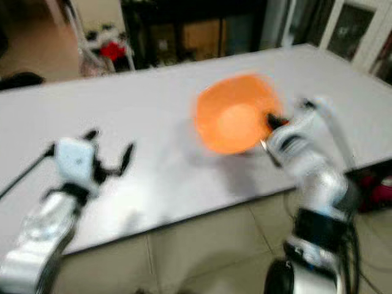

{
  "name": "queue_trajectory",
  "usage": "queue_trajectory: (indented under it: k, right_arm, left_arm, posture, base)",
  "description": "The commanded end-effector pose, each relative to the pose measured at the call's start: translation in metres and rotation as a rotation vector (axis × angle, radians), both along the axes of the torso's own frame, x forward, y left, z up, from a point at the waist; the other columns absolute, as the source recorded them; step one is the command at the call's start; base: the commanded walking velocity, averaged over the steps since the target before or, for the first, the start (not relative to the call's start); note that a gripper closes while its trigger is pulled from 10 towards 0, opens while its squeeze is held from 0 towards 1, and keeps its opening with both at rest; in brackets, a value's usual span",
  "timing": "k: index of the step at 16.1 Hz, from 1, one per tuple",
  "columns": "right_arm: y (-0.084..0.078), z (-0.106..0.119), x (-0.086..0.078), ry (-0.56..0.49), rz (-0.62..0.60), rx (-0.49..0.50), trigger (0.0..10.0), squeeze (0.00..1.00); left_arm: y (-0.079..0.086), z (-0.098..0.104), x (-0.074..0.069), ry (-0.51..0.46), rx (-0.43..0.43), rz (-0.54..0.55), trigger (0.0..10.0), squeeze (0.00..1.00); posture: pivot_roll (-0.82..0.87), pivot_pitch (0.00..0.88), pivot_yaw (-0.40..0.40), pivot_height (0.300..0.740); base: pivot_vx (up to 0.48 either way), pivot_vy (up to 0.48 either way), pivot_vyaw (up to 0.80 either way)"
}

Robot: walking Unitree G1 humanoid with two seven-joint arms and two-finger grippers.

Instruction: Setting the table

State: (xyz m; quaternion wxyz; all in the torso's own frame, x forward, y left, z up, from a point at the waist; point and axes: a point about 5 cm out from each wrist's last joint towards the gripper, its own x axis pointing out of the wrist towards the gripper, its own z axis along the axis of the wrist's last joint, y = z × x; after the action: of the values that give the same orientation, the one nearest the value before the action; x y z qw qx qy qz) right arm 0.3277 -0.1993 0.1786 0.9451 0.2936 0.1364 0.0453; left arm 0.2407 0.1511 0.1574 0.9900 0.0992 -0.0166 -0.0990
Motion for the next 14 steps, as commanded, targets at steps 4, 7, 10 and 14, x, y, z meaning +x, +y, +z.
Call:
queue_trajectory:
  k: [4,7,10,14]
  right_arm:
    - [0.0,0.005,0.01,0.024,0.049,0.043,10.0,0.0]
    - [0.009,-0.001,0.014,0.092,0.133,0.004,10.0,0.0]
    - [0.008,0.004,0.02,0.067,0.11,0.033,10.0,0.0]
    - [-0.002,0.012,0.033,0.027,0.009,0.094,10.0,0.0]
  left_arm:
    - [-0.009,0.002,-0.002,-0.002,0.005,-0.042,10.0,0.0]
    - [-0.011,0.001,-0.003,0.002,0.012,-0.055,10.0,0.0]
    - [-0.01,0.001,-0.004,0.005,0.015,-0.055,10.0,0.0]
    - [-0.012,0.001,-0.004,0.01,0.015,-0.071,10.0,0.0]
  posture:
    - [-0.1,0.0,0.042,0.74]
    - [-0.1,0.0,0.036,0.74]
    - [-0.09,0.0,0.032,0.74]
    - [-0.09,0.0,0.041,0.74]
  base:
    - [0.343,0.0,0.0]
    - [0.341,0.0,0.0]
    - [0.34,0.0,0.0]
    - [0.341,0.0,0.0]
